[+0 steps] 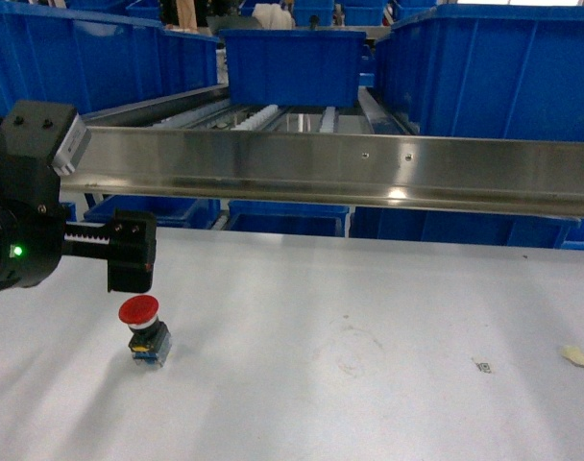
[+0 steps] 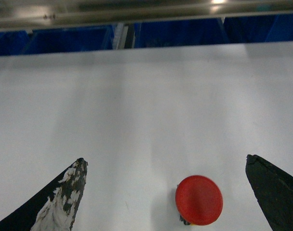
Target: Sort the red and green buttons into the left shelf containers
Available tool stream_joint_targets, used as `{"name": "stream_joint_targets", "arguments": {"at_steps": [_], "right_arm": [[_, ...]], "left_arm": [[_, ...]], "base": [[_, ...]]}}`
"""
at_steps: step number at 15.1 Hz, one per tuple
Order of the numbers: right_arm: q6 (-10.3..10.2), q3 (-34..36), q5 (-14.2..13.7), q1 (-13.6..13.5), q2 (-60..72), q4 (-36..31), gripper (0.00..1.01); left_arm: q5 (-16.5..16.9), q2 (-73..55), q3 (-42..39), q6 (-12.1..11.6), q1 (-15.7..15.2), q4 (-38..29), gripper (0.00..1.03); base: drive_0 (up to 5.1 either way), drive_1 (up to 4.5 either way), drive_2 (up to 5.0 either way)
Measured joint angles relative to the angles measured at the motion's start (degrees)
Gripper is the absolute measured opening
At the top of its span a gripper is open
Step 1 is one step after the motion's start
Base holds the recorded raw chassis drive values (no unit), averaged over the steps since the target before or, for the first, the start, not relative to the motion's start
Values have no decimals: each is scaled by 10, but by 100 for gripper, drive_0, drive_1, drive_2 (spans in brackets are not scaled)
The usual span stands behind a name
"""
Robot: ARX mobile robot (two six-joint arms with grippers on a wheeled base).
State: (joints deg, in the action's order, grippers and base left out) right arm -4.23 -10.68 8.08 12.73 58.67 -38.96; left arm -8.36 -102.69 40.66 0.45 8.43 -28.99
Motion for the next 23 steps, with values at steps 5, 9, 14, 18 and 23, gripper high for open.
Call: {"name": "stream_joint_targets", "arguments": {"at_steps": [5, 9, 14, 18, 23], "right_arm": [[0, 0, -1, 0, 0, 0, 29], [0, 0, -1, 0, 0, 0, 29], [0, 0, -1, 0, 0, 0, 29], [0, 0, -1, 0, 0, 0, 29], [0, 0, -1, 0, 0, 0, 29]], "left_arm": [[26, -84, 62, 70, 20, 49, 98], [22, -105, 74, 77, 30, 52, 98], [3, -166, 86, 89, 31, 37, 98], [18, -209, 85, 92, 19, -26, 81], [13, -213, 63, 92, 31, -51, 31]], "base": [[0, 0, 0], [0, 0, 0], [0, 0, 0], [0, 0, 0], [0, 0, 0]]}}
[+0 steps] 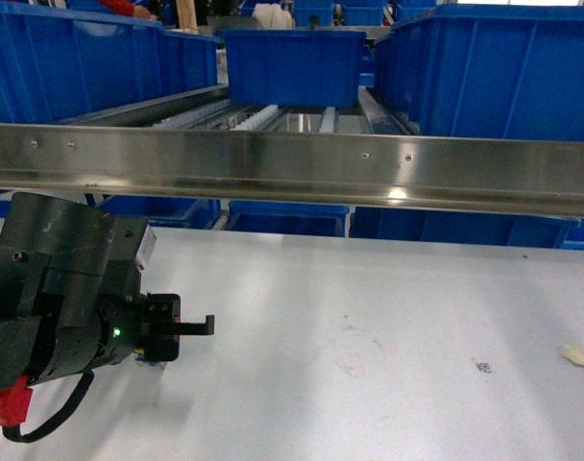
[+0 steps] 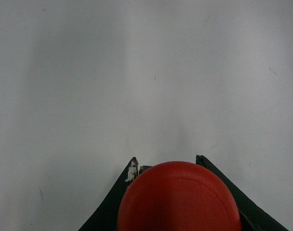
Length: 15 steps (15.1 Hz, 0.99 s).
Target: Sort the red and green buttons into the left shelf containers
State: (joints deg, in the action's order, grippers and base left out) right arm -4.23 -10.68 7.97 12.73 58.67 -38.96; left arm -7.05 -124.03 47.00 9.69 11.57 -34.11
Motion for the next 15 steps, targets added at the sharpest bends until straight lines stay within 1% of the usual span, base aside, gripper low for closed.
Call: {"name": "stream_joint_targets", "arguments": {"at_steps": [3, 6, 7, 9, 12, 13, 14, 15], "right_arm": [[0, 0, 0, 0, 0, 0, 29], [0, 0, 0, 0, 0, 0, 29], [0, 0, 0, 0, 0, 0, 29], [0, 0, 0, 0, 0, 0, 29], [0, 0, 0, 0, 0, 0, 29], [0, 0, 0, 0, 0, 0, 29], [0, 0, 0, 0, 0, 0, 29], [0, 0, 0, 0, 0, 0, 29]], "left_arm": [[3, 3, -16, 1, -8, -16, 31], [7, 36, -49, -21, -28, -40, 30], [23, 71, -60, -29, -36, -52, 30], [46, 162, -79, -35, -52, -68, 30], [56, 285, -139, -44, -54, -83, 30], [59, 384, -184, -57, -42, -53, 30], [55, 479, -207, -58, -35, -6, 30], [42, 553, -223, -57, -30, 30, 30]], "base": [[0, 0, 0], [0, 0, 0], [0, 0, 0], [0, 0, 0], [0, 0, 0], [0, 0, 0], [0, 0, 0], [0, 0, 0]]}}
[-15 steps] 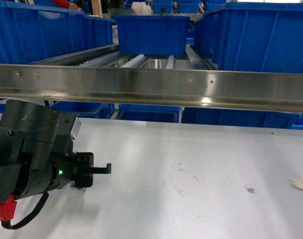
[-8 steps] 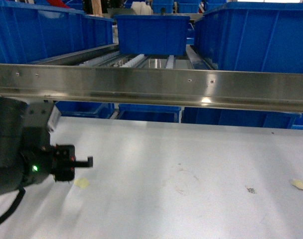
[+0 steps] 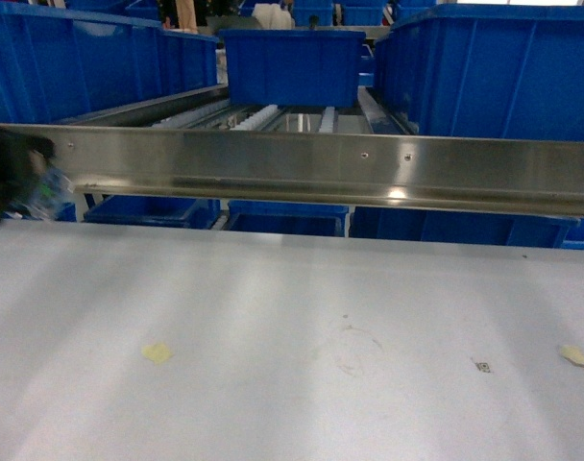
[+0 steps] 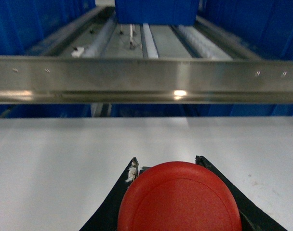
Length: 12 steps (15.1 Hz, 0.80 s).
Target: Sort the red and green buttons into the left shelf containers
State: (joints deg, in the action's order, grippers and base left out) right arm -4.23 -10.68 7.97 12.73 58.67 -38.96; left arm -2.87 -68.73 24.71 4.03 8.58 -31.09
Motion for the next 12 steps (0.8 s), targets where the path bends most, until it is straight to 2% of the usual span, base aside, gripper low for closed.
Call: {"name": "stream_joint_targets", "arguments": {"at_steps": [2, 3, 4, 5, 7, 12], "right_arm": [[0, 0, 0, 0, 0, 0, 29], [0, 0, 0, 0, 0, 0, 29], [0, 0, 0, 0, 0, 0, 29], [0, 0, 0, 0, 0, 0, 29], [0, 0, 0, 0, 0, 0, 29], [0, 0, -4, 0, 0, 0, 29]], "left_arm": [[-5, 68, -14, 2, -9, 36, 30], [-15, 144, -37, 11, -44, 54, 30], [-27, 173, -49, 10, -71, 38, 30], [-31, 175, -49, 10, -76, 31, 30], [-20, 163, -50, 7, -67, 41, 30], [-21, 167, -50, 5, -67, 38, 30]], "base": [[0, 0, 0], [0, 0, 0], [0, 0, 0], [0, 0, 0], [0, 0, 0], [-477, 169, 334]]}}
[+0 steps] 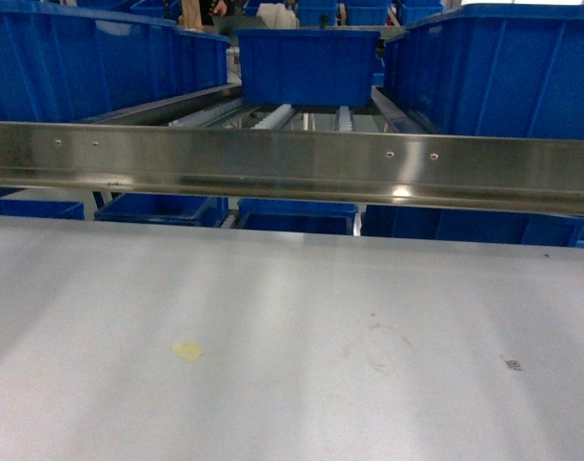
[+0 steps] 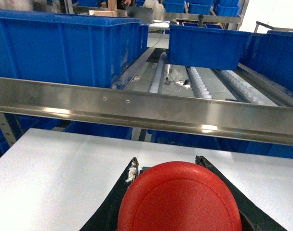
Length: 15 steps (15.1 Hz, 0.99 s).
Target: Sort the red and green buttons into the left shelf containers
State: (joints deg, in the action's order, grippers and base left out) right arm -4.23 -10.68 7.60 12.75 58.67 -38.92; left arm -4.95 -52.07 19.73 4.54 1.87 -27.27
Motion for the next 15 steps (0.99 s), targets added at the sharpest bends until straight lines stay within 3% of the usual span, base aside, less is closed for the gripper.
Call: {"name": "stream_joint_targets", "arguments": {"at_steps": [8, 15], "right_arm": [[0, 0, 0, 0, 0, 1, 29], [0, 0, 1, 0, 0, 0, 29]], "left_arm": [[0, 0, 0, 0, 0, 2, 30], [0, 1, 0, 0, -2, 0, 30]], "base": [[-462, 78, 389], [-495, 248, 248]]}}
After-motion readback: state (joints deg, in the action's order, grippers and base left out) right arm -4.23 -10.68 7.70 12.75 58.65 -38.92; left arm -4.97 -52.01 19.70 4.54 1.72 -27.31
